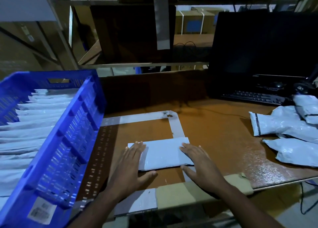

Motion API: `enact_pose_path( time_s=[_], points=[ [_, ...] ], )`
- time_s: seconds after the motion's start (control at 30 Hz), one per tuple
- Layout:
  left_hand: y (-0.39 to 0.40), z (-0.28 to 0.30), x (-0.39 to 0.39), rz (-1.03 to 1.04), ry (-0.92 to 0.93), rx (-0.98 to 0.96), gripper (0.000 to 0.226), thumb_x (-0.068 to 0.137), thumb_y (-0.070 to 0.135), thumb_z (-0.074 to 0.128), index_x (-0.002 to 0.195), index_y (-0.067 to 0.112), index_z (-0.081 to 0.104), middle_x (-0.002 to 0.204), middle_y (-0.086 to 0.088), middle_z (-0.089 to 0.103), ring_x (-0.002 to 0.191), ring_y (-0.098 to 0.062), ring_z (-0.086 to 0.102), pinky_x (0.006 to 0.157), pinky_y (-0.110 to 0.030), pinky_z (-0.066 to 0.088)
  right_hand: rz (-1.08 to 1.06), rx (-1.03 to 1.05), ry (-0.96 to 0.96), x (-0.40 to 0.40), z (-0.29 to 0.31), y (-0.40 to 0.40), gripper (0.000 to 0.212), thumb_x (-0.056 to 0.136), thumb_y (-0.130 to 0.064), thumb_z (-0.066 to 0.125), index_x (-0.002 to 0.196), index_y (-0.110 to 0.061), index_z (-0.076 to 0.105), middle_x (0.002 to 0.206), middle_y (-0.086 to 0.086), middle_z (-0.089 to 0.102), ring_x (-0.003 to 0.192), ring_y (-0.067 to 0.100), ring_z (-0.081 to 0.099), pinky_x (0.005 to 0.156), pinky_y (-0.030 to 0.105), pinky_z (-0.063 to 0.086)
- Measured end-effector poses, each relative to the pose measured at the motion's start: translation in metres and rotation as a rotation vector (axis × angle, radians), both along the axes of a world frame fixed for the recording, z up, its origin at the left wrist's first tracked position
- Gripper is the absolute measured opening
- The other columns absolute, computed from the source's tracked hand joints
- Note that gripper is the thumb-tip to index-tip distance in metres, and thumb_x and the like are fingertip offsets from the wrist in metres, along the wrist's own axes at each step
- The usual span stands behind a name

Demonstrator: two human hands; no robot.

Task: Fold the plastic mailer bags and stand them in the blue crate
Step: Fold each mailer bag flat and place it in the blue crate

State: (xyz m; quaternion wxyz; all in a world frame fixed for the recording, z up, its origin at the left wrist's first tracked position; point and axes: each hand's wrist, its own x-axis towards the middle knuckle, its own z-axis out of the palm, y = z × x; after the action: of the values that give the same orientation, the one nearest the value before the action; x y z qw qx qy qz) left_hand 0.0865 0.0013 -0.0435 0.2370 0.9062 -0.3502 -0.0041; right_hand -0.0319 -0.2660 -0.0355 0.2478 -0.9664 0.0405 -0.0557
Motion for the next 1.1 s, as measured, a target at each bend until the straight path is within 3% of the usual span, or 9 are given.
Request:
enact_pose_path(
  time_s=[0.13,0.2,0.3,0.4,0.57,0.7,0.83,0.93,1.1],
  points=[
    [0.0,0.013,-0.003,0.066,-0.066,-0.168,0.054,0.081,0.034,0.076,0.132,0.035,0.058,0.131,0.022,0.049,0.123,-0.005,0.052,0.097,-0.033,0.05,-0.037,0.089,-0.034,0.003,0.017,-0.001,0.049,0.098,-0.046,0.058,0.144,-0.042,0.043,0.148,-0.027,0.04,0.134,-0.003,0.037,0.115,0.037,0.034],
    [-0.002,0.027,0.002,0.128,-0.072,-0.247,0.047,0.083,0.02,0.077,0.123,0.04,0.061,0.114,0.028,0.051,0.105,-0.002,0.058,0.078,-0.025,0.051,-0.076,0.169,-0.056,0.006,0.033,-0.003,0.043,0.097,-0.053,0.052,0.139,-0.049,0.044,0.138,-0.026,0.049,0.121,-0.003,0.047,0.101,0.035,0.049],
    [-0.006,0.047,0.012,0.211,0.024,-0.445,0.06,0.083,0.026,0.082,0.133,0.043,0.054,0.124,0.021,0.059,0.111,-0.001,0.06,0.081,-0.03,0.059,-0.215,0.324,-0.13,0.017,0.056,-0.008,0.045,0.093,-0.056,0.054,0.137,-0.05,0.043,0.121,-0.017,0.055,0.102,0.005,0.06,0.07,0.029,0.062],
    [-0.012,0.055,0.024,0.265,0.153,-0.528,0.087,0.075,0.036,0.088,0.147,0.04,0.038,0.137,0.011,0.055,0.122,-0.008,0.055,0.092,-0.035,0.057,-0.343,0.324,-0.163,0.039,0.063,-0.016,0.053,0.093,-0.062,0.053,0.139,-0.041,0.041,0.116,-0.01,0.056,0.095,0.012,0.062,0.059,0.032,0.061],
    [-0.026,0.037,0.031,0.337,0.161,-0.204,0.099,0.076,0.058,0.08,0.155,0.03,0.028,0.151,0.002,0.045,0.138,-0.02,0.045,0.104,-0.037,0.048,-0.387,-0.094,0.026,0.064,0.035,-0.02,0.038,0.099,-0.051,0.05,0.126,-0.024,0.051,0.115,0.0,0.063,0.096,0.016,0.057,0.071,0.032,0.048],
    [-0.031,0.03,0.026,0.284,-0.144,0.136,0.094,0.09,0.076,0.047,0.161,0.022,0.017,0.169,0.002,0.015,0.154,-0.018,0.016,0.123,-0.041,0.026,-0.265,-0.242,-0.027,0.066,0.027,-0.002,0.049,0.103,-0.041,0.046,0.148,-0.021,0.044,0.15,0.0,0.047,0.139,0.017,0.04,0.115,0.032,0.029],
    [-0.048,0.023,0.02,0.048,-0.128,0.231,0.083,0.094,0.073,-0.002,0.163,0.026,0.007,0.167,0.012,-0.006,0.155,-0.006,-0.01,0.126,-0.034,-0.003,0.013,-0.272,-0.078,0.075,0.019,0.024,0.056,0.107,-0.043,0.031,0.155,-0.016,0.035,0.163,0.001,0.027,0.152,0.017,0.02,0.121,0.03,-0.001],
    [-0.05,0.005,0.013,-0.063,-0.078,0.257,0.084,0.093,0.067,-0.011,0.163,0.024,0.006,0.166,0.013,-0.009,0.152,-0.002,-0.016,0.126,-0.033,-0.007,0.073,-0.34,-0.019,0.069,0.005,0.035,0.068,0.107,-0.042,0.007,0.144,-0.008,0.052,0.151,0.009,0.047,0.144,0.022,0.039,0.119,0.037,0.014],
    [-0.047,-0.014,0.002,-0.041,-0.09,0.249,0.069,0.103,0.055,0.01,0.162,0.02,0.017,0.169,0.005,0.009,0.156,-0.009,0.002,0.125,-0.041,0.003,0.041,-0.368,0.013,0.054,-0.015,0.04,0.058,0.108,-0.035,0.016,0.145,-0.008,0.051,0.151,0.008,0.047,0.143,0.021,0.041,0.115,0.043,0.02]
  ],
)
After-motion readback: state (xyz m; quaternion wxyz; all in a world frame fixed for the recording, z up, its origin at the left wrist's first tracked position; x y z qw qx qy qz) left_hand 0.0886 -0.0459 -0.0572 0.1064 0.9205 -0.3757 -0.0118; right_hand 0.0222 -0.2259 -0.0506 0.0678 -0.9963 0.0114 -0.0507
